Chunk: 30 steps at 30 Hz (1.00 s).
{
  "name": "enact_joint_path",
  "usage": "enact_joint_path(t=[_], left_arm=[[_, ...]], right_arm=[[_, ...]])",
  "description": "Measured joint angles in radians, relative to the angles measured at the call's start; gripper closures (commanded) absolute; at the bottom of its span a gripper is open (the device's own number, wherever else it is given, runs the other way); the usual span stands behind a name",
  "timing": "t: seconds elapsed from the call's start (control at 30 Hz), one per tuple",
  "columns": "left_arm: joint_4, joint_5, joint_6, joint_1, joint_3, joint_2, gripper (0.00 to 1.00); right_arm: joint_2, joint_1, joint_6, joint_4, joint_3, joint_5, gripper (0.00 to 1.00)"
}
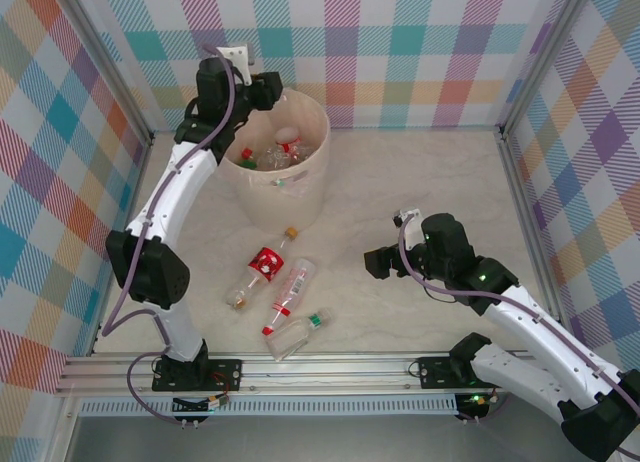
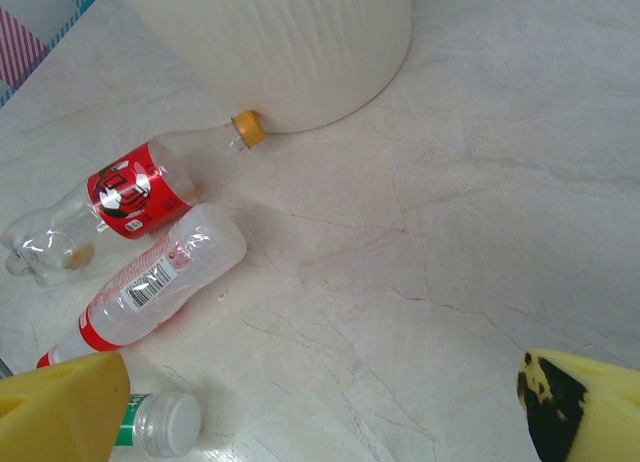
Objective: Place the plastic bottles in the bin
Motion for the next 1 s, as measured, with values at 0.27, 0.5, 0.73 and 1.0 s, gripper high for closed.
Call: enact_joint_path(t=[0.27, 0.5, 0.73, 1.0], left_arm=[[0.043, -0.016, -0.004, -0.015, -0.129, 0.008, 0.69], [0.027, 0.003, -0.003, -0.087, -0.261, 0.006, 0.7], [0.05, 0.047, -0.016, -0.094, -0.257, 0.024, 0.7], [0.04, 0.125, -0.061, -0.1, -0.128, 0.112, 0.5]], right_arm=[[-0.007, 0.0, 0.0, 0.001, 0.0, 0.0, 0.01], [0.015, 0.0, 0.0, 0.001, 0.0, -0.001, 0.01], [0.035, 0.0, 0.001, 0.013, 0.001, -0.003, 0.01], [0.035, 0.0, 0.009, 0.007, 0.027, 0.0, 0.01]])
